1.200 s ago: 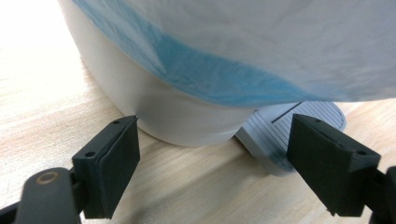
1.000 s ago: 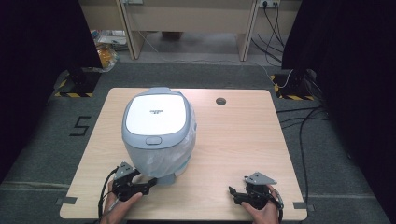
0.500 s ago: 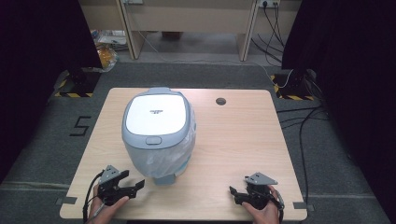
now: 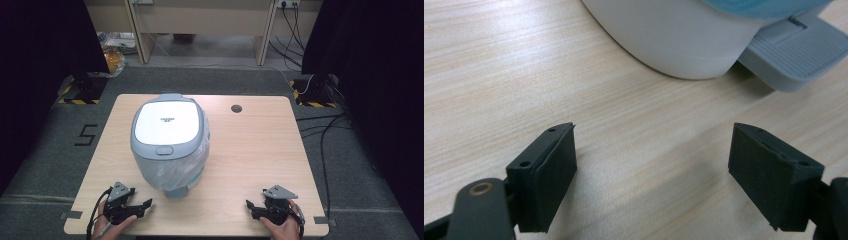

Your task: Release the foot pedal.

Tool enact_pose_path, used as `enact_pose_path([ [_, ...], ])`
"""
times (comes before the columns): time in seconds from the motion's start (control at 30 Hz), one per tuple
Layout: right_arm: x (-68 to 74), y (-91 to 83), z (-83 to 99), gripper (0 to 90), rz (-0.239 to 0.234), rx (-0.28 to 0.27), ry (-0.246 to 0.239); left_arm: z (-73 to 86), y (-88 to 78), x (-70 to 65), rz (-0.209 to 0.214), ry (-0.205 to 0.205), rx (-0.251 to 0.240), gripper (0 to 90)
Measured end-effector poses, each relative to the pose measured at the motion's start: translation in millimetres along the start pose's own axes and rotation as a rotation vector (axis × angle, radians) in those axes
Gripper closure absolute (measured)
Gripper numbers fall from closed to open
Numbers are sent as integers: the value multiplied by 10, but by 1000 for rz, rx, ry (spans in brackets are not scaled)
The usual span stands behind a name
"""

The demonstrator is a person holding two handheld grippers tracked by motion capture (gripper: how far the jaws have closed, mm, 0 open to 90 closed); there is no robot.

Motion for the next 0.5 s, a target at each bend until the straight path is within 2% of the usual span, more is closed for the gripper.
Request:
enact_pose_path([
  [0.07, 0, -2, 3, 241, 0, 0, 0, 11, -2, -6, -9, 19, 5, 189],
  [0.2, 6, -4, 8, 238, -1, 1, 2, 28, 18, -31, -53, 76, 21, 186],
  [0.23, 4, -3, 9, 237, 0, -1, 0, 27, 26, -43, -57, 69, 14, 164],
  [0.5, 8, 2, 13, 226, 1, -7, -5, 33, 25, -47, -61, 67, 5, 164],
])
Point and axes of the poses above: each handheld gripper's, and its own axes: y roughly forward along the jaws, z roughly out of its underside, x roughly to its left, the point moved 7 cm from there along y, roughly forward along the jaws, and after that the axes turned 14 degrees about y, right-handed, at the moved point
